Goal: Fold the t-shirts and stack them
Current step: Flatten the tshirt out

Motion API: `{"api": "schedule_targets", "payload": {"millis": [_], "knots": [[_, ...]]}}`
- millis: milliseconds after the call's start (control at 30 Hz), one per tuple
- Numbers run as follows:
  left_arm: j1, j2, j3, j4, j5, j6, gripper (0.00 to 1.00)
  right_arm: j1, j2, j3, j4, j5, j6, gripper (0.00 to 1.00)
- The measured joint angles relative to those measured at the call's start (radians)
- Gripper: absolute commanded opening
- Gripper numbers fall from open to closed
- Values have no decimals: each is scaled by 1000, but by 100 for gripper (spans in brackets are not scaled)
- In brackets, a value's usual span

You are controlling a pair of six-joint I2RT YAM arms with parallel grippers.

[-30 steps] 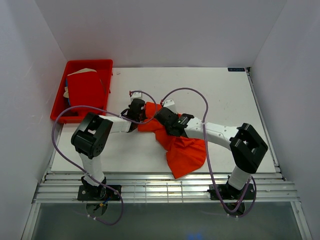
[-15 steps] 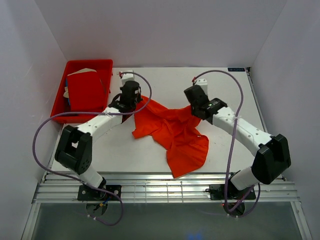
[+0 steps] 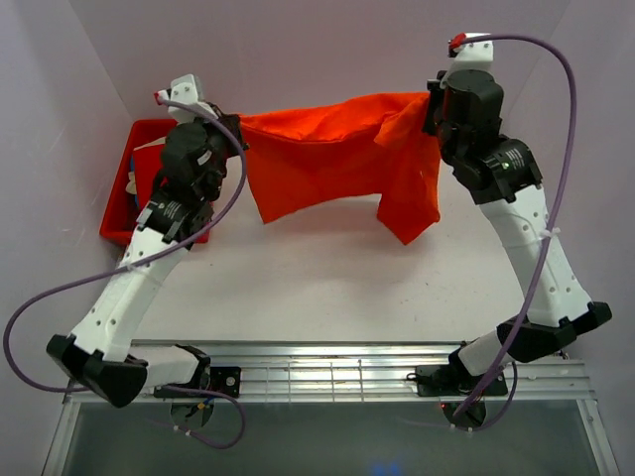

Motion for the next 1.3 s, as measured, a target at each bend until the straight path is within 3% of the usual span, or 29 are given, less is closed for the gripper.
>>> {"api": "schedule_targets", "payload": {"millis": [167, 400, 700, 1000, 1167, 1300], "knots": [[0, -201, 8, -146, 105, -13, 0, 1, -164, -61, -77, -52, 0, 8], [0, -464, 18, -358, 312, -100, 0, 24, -479, -220, -233, -260, 58, 8], [0, -629, 47, -518, 474, -201, 0, 16, -618, -59, -413, -427, 108, 8], [0, -461, 5, -557, 461, -206, 0, 14, -587, -229, -414, -410, 143, 8], [0, -251, -10, -519, 417, -168, 0, 14, -482, -323, -326, -340, 134, 8], [0, -71, 38, -483, 386, -132, 0, 13, -335, -293, -249, -269, 98, 8]]}}
